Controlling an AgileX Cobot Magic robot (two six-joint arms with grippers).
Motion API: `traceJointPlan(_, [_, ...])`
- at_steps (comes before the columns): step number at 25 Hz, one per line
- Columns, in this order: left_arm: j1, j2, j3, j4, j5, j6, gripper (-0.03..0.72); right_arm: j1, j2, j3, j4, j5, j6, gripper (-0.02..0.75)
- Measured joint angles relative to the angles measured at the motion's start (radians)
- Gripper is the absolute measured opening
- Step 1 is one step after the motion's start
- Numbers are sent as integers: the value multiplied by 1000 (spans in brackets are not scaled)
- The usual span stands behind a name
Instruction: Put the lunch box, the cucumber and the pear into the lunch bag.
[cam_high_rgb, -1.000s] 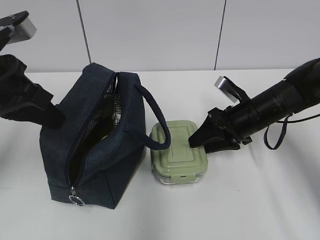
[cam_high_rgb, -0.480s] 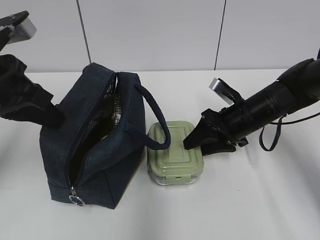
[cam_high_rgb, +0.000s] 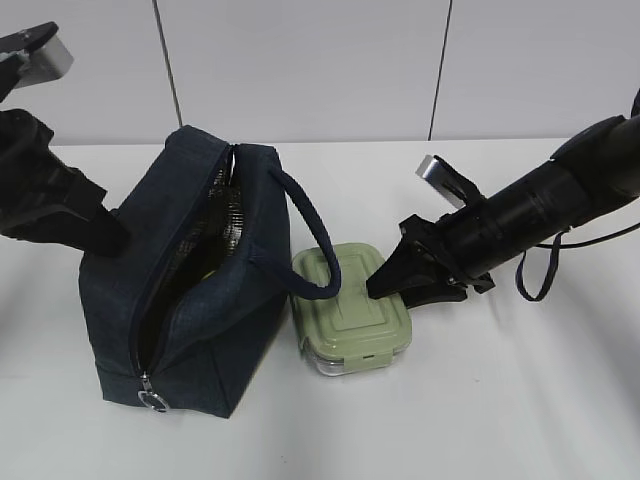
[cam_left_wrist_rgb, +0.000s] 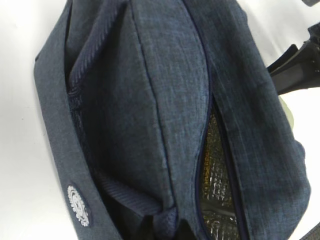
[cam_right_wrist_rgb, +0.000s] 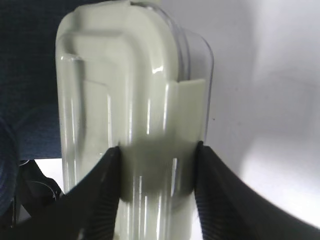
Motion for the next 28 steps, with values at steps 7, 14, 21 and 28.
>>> traceJointPlan(7, [0, 0, 0, 0, 0, 0, 18, 0, 0, -2, 0, 4, 2, 326])
traceJointPlan(14, [0, 0, 0, 1, 0, 0, 18, -6, -40, -2, -35, -13, 6, 326])
traceJointPlan(21, [0, 0, 0, 1, 1, 0, 18, -41, -127, -88, -65, -7, 81, 323])
traceJointPlan(28, [0, 0, 0, 3, 8, 0, 18, -52, -161, -244, -99, 50, 163, 323])
